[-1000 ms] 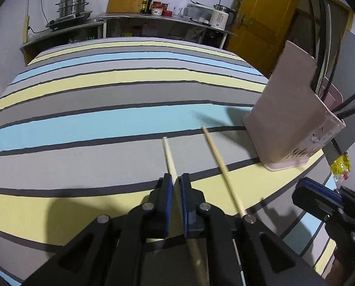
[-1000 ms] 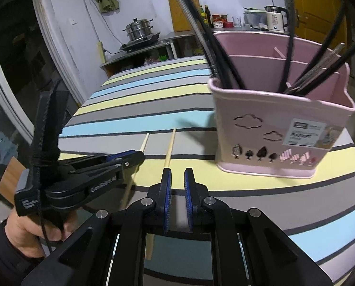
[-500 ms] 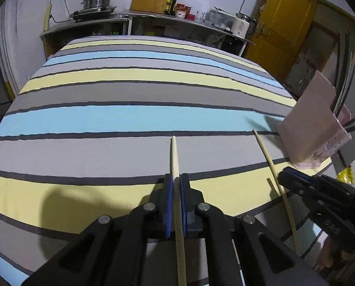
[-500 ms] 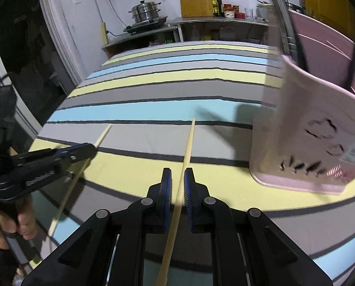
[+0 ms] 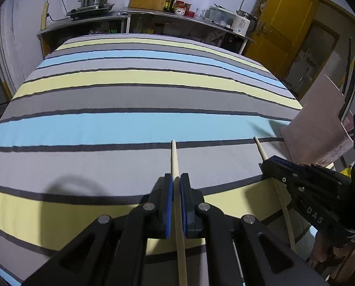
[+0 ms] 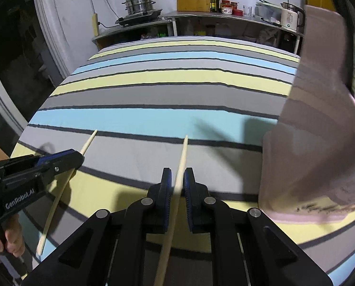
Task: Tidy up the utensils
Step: 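Lift both wooden chopsticks with both grippers toward the pink caddy, then lower both wooden chopsticks into the caddy with both grippers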
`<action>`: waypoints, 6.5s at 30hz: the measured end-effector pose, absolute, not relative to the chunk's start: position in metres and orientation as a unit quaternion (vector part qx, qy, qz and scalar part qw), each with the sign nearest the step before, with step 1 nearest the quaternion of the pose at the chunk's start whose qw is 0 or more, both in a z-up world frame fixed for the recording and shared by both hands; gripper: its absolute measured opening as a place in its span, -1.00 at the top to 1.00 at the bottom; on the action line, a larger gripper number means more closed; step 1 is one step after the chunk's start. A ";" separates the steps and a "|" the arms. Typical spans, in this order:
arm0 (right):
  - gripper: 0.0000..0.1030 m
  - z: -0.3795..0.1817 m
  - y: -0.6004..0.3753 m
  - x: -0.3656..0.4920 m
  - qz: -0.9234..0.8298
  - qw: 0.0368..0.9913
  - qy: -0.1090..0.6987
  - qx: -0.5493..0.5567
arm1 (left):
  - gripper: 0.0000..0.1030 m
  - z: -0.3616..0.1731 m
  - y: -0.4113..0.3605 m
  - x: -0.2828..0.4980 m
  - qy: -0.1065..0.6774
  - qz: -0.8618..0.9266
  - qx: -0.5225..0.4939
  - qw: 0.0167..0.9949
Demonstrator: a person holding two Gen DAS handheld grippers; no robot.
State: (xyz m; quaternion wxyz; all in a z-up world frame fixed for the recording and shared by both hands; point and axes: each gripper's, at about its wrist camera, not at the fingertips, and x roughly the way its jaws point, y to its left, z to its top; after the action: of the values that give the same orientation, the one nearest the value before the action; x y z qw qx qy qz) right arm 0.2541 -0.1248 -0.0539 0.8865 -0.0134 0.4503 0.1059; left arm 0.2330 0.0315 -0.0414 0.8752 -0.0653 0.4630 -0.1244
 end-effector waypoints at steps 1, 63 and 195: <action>0.78 -0.053 -0.124 0.257 0.106 0.886 0.451 -0.014 | 0.86 -0.041 0.031 0.234 0.464 -0.124 -0.063 0.875; 0.88 0.086 -0.144 0.159 0.158 0.934 0.319 0.045 | 0.88 0.090 0.027 0.162 0.353 -0.189 -0.084 0.913; 0.88 0.148 -0.264 0.183 0.053 0.966 0.240 0.083 | 0.88 0.150 -0.121 0.239 0.288 -0.296 -0.054 0.909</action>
State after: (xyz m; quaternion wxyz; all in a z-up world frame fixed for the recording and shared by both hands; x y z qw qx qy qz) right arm 0.1834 -0.2639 0.1482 0.9657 0.0825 0.2404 0.0527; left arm 0.2389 -0.1214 0.1500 0.9093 -0.0544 0.2877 -0.2956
